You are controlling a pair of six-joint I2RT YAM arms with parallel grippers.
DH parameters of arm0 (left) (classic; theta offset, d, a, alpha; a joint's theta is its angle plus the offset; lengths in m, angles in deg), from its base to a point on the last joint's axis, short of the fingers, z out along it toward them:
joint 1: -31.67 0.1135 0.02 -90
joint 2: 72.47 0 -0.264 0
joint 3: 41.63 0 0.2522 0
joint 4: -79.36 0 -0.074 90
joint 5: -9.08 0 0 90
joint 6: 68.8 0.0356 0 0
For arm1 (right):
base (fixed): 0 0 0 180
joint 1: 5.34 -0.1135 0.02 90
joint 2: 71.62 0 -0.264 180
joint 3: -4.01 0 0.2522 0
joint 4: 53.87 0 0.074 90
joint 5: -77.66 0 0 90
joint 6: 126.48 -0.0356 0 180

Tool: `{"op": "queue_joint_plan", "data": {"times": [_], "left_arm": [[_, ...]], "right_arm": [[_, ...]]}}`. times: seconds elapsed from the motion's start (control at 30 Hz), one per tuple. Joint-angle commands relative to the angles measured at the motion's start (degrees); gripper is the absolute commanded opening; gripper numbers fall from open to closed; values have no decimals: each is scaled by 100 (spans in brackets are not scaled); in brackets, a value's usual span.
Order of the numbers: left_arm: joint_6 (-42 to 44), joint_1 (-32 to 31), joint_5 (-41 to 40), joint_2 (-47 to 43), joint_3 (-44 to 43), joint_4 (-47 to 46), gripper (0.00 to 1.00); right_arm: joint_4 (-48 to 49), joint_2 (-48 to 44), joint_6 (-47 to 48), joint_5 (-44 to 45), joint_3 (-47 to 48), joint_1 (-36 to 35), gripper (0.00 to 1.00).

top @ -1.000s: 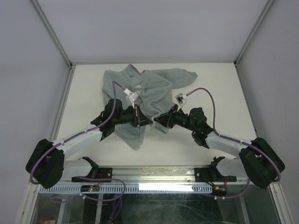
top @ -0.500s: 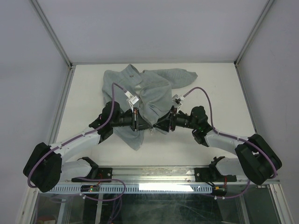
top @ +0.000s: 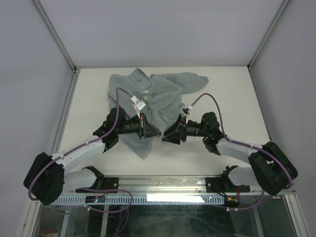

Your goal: Zip up the jacket

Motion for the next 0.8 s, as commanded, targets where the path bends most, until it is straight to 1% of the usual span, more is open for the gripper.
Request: {"op": "queue_joint_plan", "data": {"times": [0.0, 0.1, 0.4, 0.47, 0.53, 0.7, 0.77], "left_arm": [[152, 55, 206, -199, -71, -370, 0], [148, 51, 343, -217, -52, -379, 0], [98, 7, 467, -138, -76, -494, 0], [93, 7, 449, -138, -85, -498, 0], [88, 0, 458, -131, -94, -517, 0], [68, -43, 460, -70, -96, -535, 0], [59, -55, 417, -61, -95, -535, 0]], "right_arm": [[162, -112, 196, 78, 297, 4, 47], [162, -66, 204, 201, 343, 37, 45], [441, 170, 99, -221, 502, 25, 45], [500, 207, 88, -314, 512, 8, 43], [535, 240, 105, -342, 522, -21, 39], [629, 419, 94, -423, 599, -60, 26], [681, 493, 86, -473, 637, -87, 18]]}}
